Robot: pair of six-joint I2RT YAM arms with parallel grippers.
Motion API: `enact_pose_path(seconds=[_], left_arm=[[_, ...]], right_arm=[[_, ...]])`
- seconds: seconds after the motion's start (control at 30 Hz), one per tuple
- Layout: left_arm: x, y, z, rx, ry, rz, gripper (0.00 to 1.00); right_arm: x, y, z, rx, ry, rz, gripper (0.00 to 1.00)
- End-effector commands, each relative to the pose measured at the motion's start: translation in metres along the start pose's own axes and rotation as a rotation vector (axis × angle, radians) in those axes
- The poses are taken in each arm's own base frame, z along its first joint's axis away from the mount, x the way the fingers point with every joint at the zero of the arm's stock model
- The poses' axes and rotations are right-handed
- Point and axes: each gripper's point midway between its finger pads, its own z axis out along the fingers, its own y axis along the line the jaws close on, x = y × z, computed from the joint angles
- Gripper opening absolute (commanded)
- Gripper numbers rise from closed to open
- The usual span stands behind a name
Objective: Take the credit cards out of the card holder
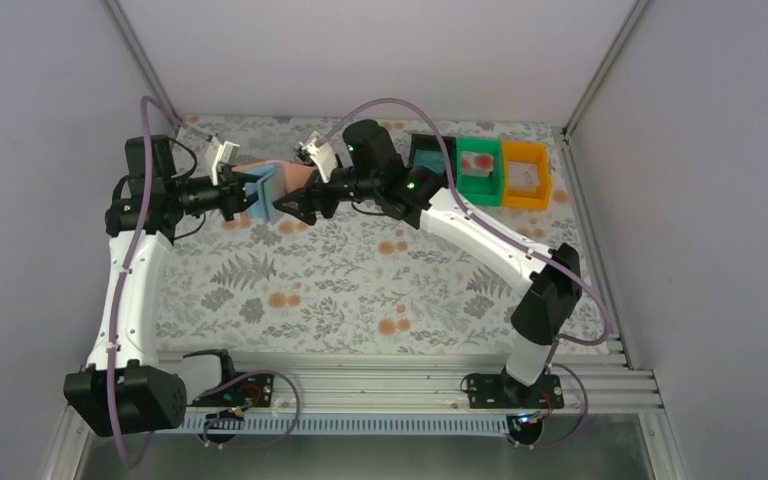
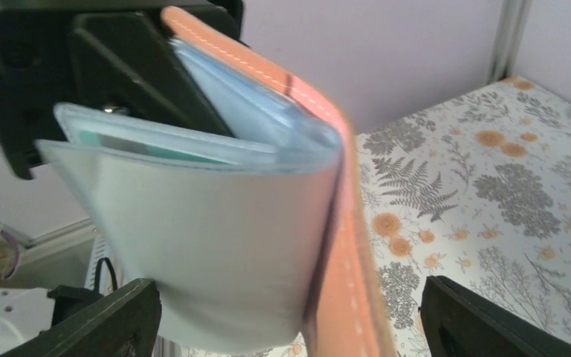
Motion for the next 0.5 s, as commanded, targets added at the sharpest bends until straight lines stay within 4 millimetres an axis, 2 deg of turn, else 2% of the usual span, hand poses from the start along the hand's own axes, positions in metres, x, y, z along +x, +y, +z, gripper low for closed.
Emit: enact_pose_path(seconds=[0.0,0.17,0.37,0.4,0.47], left_arm=[[-0.003,-0.01,-0.002,0.036,-0.017,0.034,0.02],[-0.006,-0.015,-0.003,0.059,-0.023,0.035,0.02],[0.0,-0.02,-0.003,0.082,-0.022,0.038,0.02],[-0.001,-0.022,-0.004,0.088,-0.024,0.043,0.02],[-0.002,-0.027,-0.005,0.107,-0.027,0.055,0.02]], right_arm=[[-0.01,-0.009,0.009,0.077,-0.034,0.051,0.89],[-0.011,-0.02,0.012,0.142,-0.038,0.083,0.82],[-0.016,-0.014,0.016,0.095,-0.052,0.105,0.78],[-0.015,-0.013,0.017,0.079,-0.05,0.107,0.73],[-0.016,-0.012,0.015,0.061,-0.05,0.107,0.55]])
